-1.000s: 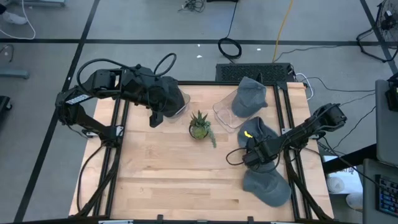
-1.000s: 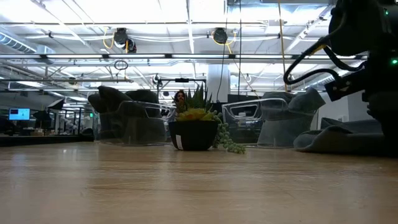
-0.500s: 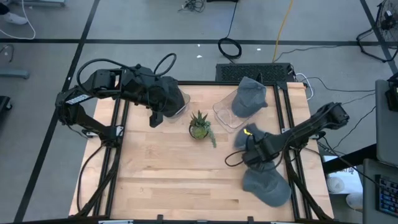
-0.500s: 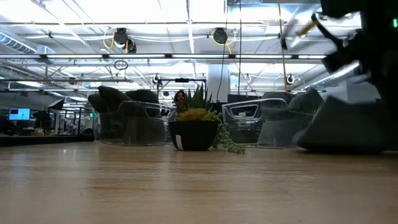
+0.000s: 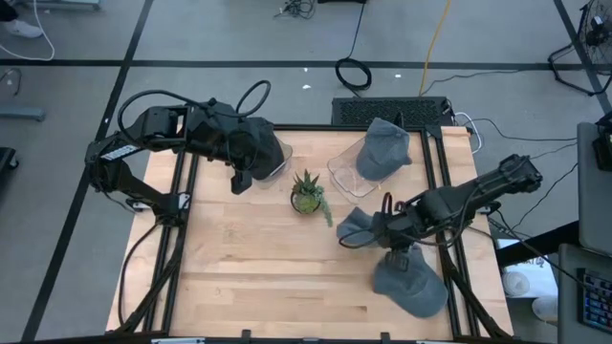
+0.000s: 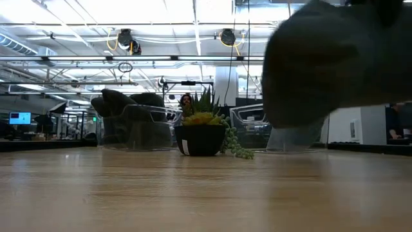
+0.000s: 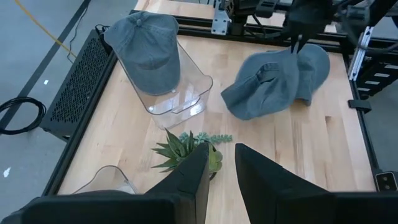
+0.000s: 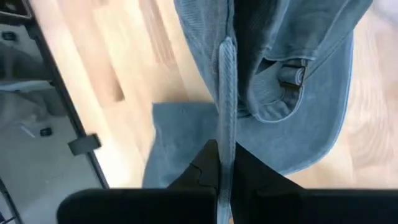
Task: Pick & Place hat
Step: Put the top blue cap into the right transparent bin
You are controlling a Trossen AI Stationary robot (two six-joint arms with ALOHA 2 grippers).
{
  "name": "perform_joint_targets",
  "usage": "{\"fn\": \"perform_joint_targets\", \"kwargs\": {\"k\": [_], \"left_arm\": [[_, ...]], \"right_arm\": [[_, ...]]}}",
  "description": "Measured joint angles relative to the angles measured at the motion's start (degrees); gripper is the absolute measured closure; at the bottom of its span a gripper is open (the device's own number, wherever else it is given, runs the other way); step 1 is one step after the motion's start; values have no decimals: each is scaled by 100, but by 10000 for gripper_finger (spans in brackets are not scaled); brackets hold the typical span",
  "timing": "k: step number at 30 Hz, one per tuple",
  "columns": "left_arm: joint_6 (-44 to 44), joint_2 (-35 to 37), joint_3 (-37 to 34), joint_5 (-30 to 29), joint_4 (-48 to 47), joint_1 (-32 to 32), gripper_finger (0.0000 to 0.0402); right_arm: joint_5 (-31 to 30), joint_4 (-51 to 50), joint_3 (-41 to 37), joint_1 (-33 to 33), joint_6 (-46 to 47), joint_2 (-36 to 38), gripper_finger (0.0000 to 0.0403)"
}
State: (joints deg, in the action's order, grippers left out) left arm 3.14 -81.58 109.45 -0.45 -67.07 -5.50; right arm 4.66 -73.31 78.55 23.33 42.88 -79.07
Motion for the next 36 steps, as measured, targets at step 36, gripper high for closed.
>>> {"fn": "perform_joint_targets", "kwargs": {"k": [36], "left_arm": [[23,393,4,903,535,-355,247]], "right_arm": [[-972,4174,165,-1398,-3006,-4,403]]}}
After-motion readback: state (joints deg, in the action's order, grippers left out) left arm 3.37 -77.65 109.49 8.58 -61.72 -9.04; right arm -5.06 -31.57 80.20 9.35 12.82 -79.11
